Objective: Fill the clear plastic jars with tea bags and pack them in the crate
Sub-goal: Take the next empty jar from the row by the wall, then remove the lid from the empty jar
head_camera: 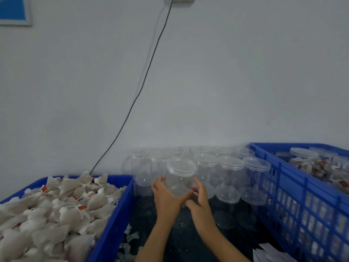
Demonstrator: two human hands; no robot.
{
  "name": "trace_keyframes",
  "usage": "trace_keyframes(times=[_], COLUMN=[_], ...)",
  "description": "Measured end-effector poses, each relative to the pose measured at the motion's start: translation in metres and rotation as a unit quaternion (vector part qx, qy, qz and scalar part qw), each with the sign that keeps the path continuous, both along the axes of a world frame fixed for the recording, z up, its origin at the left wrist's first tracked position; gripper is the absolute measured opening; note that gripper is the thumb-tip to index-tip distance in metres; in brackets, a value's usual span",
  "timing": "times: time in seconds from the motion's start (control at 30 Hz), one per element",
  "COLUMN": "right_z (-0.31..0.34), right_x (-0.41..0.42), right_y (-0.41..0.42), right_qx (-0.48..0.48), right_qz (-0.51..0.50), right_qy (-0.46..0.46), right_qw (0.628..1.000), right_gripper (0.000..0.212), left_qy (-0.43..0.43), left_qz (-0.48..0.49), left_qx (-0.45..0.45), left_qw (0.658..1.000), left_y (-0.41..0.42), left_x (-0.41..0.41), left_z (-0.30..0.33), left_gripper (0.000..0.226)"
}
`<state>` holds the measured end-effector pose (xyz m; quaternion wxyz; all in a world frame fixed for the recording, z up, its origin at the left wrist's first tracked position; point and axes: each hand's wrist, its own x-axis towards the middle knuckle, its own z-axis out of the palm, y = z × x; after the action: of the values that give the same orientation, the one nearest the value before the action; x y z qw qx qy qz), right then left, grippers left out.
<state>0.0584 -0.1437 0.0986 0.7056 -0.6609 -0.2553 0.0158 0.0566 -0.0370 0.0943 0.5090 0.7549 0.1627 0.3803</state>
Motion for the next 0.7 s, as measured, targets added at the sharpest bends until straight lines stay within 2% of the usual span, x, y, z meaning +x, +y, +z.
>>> trace_keyframes(times=[0.07, 0.13, 0.2, 0.33, 0.4, 0.5, 0.63, 0.7], right_z=[-0.002, -0.003, -0.003, -0.007, -0.014, -0.021, -0.023, -0.020], right_x=[-0.019, -0.033, -0.042, -0.056, -0.062, -0.068, -0.076, -0.078], right_y=[-0.015, -0.028, -0.040, -0.048, -0.048, -0.050, -0.055, -0.060], right_qx=[0.053, 0.095, 0.092, -0.054, -0.124, -0.146, -0.157, -0.178], right_qz=[0.017, 0.015, 0.008, -0.020, -0.070, -0.109, -0.089, -0.058], right_qy=[0.005, 0.017, 0.012, -0.011, -0.019, -0.034, -0.063, -0.105], right_qw=[0.998, 0.995, 0.996, 0.998, 0.990, 0.983, 0.982, 0.977], right_gripper=[0.051, 0.036, 0.050, 0.078, 0.076, 0.051, 0.037, 0.035], left_qy=[-0.035, -0.029, 0.000, 0.084, 0.074, 0.087, 0.115, 0.128], left_qz=[-0.023, -0.014, 0.007, 0.042, 0.015, -0.024, -0.041, -0.105], left_qx=[0.004, 0.044, 0.088, 0.252, 0.285, 0.262, 0.246, 0.176], left_qw=[0.999, 0.999, 0.996, 0.963, 0.956, 0.961, 0.962, 0.970], left_y=[-0.009, -0.018, -0.025, -0.039, -0.045, -0.046, -0.046, -0.042], left_x=[-0.025, -0.048, -0.067, -0.095, -0.104, -0.115, -0.129, -0.137], left_z=[-0.010, -0.024, -0.041, -0.072, -0.078, -0.074, -0.062, -0.058], left_gripper=[0.097, 0.095, 0.100, 0.104, 0.098, 0.099, 0.089, 0.085])
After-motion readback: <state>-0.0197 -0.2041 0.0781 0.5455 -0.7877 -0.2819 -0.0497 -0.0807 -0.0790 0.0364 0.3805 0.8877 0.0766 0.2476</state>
